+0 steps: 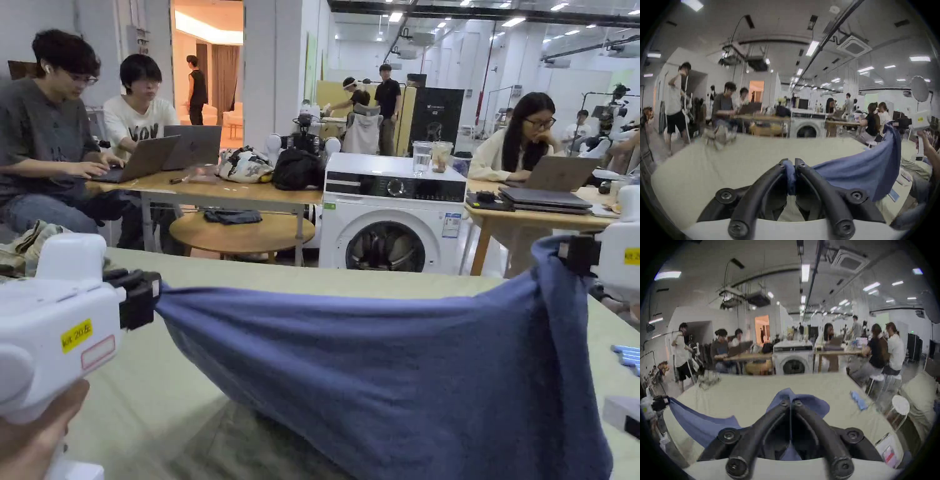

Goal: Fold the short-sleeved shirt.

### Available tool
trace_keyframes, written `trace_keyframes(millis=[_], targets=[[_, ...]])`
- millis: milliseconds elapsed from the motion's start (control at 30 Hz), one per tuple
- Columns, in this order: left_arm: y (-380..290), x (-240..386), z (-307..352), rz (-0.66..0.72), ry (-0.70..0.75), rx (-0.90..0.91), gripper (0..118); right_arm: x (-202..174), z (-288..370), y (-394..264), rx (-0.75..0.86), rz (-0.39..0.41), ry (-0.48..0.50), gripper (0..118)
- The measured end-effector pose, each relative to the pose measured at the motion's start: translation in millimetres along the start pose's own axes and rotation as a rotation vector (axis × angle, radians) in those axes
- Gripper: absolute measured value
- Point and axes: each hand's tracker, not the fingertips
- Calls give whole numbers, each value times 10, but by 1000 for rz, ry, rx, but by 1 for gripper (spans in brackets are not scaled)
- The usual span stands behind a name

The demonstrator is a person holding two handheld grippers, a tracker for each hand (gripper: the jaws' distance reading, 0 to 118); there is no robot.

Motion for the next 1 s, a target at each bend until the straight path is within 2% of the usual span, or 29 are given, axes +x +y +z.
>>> trace_keyframes(millis=[200,267,333,533,800,833,1000], targets=[[963,73,-630,-65,34,78,2,-59,-211,869,75,40,-78,0],[1218,35,-859,-59,52,77,2,-72,-359,1109,97,24,-97,0],[1416,-10,-1048,-48,79,89,2,-83,-509,1308,122,-6,-81,0],[1899,-148,-1498,-43,152,88,2,-330,-913,1801,144,-6,-83,0],[2261,-164,-1460,-98,213,111,2,-643,-1113,2376,211,30,-91,0],[2291,-176,-1463,-101,218,114,2,-580,-1293,2541,208,33,-92,0],[2253,-184,-1454,-92,227,114,2,-666,-1241,2615,225,32,-73,0]])
